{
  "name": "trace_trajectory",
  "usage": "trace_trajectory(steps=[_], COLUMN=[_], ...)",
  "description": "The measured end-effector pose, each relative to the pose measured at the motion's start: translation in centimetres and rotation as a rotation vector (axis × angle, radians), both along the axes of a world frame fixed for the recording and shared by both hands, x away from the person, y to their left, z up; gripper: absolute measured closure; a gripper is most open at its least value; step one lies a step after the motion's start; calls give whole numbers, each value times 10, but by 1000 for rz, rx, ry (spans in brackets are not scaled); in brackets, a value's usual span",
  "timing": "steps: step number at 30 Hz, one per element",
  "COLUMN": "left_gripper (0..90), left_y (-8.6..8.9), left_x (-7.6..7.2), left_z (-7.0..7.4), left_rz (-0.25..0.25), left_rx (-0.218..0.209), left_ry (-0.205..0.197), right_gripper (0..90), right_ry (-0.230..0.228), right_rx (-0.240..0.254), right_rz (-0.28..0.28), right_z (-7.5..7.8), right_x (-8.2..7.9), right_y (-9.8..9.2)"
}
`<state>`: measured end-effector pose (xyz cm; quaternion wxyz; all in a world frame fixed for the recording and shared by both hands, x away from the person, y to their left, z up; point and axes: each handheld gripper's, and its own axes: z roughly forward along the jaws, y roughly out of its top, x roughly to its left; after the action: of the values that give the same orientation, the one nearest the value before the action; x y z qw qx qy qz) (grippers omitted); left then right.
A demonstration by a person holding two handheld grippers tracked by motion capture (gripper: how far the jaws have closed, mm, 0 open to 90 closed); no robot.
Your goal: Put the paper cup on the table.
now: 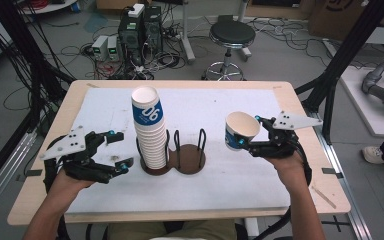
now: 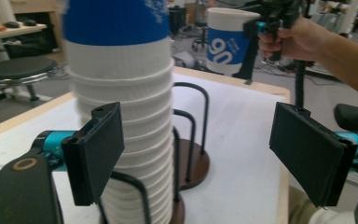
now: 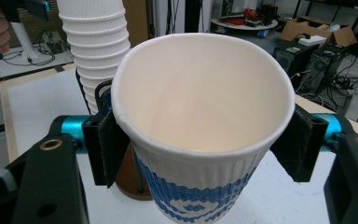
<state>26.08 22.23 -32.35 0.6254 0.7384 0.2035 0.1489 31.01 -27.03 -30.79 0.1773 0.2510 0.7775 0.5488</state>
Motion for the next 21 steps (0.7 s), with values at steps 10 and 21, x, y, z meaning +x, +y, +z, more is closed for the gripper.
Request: trace_trajectory(steps=[10, 21], left_gripper=[174, 174], left_y=[36, 51], left_x=[15, 38], left_z=[-13, -56], left_rz=[203, 371], left_rx=[-29, -50], left_ry=[-17, 17], right_gripper=[282, 282], right_ry=[0, -8], right_rx=[7, -2], right_rz=[-16, -78], right_z=[-1, -9], right_x=[1, 8], right_y=[-3, -6])
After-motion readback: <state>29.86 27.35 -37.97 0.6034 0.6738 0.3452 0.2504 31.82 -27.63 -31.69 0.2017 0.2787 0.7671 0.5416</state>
